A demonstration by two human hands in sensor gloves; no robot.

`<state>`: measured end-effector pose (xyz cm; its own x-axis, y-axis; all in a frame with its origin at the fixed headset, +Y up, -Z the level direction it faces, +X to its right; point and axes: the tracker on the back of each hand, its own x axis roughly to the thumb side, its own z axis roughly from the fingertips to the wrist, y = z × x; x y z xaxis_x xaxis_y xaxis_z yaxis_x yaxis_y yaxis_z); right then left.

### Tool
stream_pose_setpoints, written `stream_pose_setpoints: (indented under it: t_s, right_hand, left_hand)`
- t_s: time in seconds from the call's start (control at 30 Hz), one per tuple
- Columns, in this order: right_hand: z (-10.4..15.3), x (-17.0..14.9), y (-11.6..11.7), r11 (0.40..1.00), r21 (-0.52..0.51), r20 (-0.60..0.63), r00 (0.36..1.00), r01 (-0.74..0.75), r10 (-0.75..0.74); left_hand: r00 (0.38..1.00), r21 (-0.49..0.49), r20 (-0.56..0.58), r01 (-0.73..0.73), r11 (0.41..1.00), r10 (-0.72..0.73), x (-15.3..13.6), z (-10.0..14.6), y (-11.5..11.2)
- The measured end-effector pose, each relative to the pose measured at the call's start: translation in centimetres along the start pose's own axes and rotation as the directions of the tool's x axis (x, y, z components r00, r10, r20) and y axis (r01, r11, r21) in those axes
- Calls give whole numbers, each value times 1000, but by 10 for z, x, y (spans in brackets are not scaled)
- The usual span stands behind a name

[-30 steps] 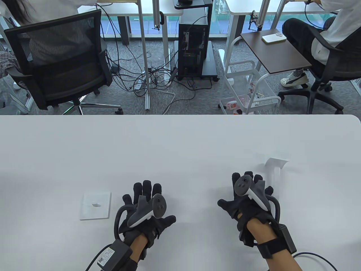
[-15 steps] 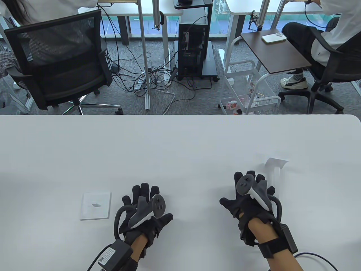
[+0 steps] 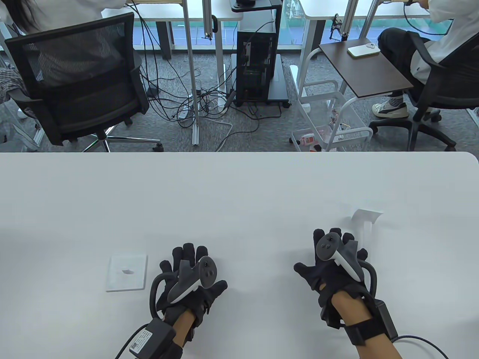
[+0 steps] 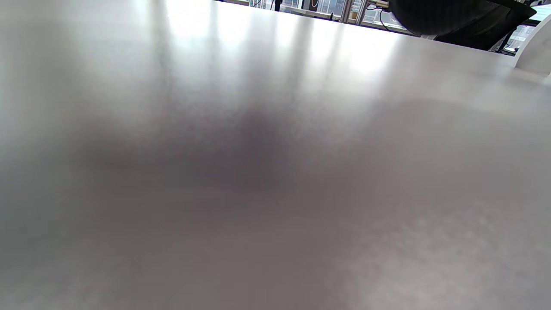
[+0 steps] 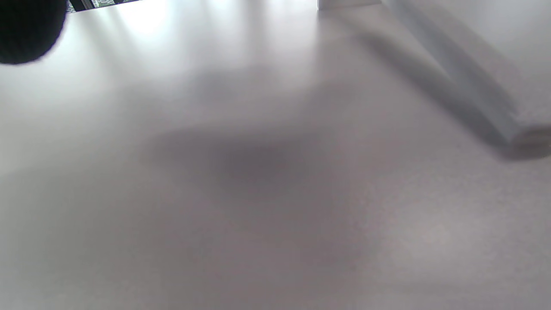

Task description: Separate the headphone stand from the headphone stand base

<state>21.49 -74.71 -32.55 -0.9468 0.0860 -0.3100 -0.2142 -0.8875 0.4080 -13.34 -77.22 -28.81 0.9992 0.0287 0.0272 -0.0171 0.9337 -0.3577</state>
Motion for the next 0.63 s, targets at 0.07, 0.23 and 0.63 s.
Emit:
stream_pose_setpoints:
  t_s: [0.07,0.23,0.63]
  right_hand:
    - [0,-1,0,1000,-4,-1,1000,3,-3]
    - [-2,-4,2,1000,10,-4,1000,9,-9]
    - [-1,-7,3,1000,21,-24,1000,3,-2]
  left_hand:
    - [1000,0,1,0,1000,0,0,0,0]
    - [1000,-11,3,10,1000,-10,1,0,1]
    - [1000,-15,6,-4,1000,4,0,1,3]
